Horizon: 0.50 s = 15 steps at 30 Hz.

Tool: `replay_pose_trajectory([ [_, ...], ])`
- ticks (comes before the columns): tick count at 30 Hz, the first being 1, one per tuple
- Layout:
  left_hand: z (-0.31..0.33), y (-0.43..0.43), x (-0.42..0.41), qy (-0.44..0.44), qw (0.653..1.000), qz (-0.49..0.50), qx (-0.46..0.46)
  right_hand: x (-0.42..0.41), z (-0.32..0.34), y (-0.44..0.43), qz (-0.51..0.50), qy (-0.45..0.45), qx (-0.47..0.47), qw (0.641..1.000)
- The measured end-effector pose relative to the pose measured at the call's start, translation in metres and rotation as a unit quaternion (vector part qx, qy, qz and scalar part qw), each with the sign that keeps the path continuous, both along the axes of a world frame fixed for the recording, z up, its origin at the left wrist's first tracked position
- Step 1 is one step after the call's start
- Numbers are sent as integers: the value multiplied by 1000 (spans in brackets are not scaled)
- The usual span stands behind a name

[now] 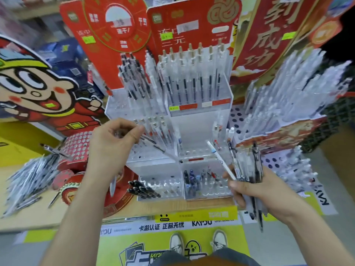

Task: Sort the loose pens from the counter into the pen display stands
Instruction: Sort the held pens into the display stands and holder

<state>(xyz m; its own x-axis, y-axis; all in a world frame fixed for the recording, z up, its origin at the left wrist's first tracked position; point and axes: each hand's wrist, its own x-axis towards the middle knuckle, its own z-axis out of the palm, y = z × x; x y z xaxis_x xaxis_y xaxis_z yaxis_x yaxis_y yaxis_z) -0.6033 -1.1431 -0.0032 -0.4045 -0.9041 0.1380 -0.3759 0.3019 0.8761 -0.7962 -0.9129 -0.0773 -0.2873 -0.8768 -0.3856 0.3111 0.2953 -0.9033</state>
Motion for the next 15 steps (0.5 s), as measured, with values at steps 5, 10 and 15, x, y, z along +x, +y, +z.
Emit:
replay_pose_trajectory([
  [5,10,-24,53,-47,995,57,-69,30,6,-45,-9,-46,-17,999],
  [10,27,-73,116,-52,987,104,-109,78,15,-100,17,-54,-16,998],
  [15,34,-123,171,-23,981,128,-142,135,15,-147,17,-49,-27,998],
])
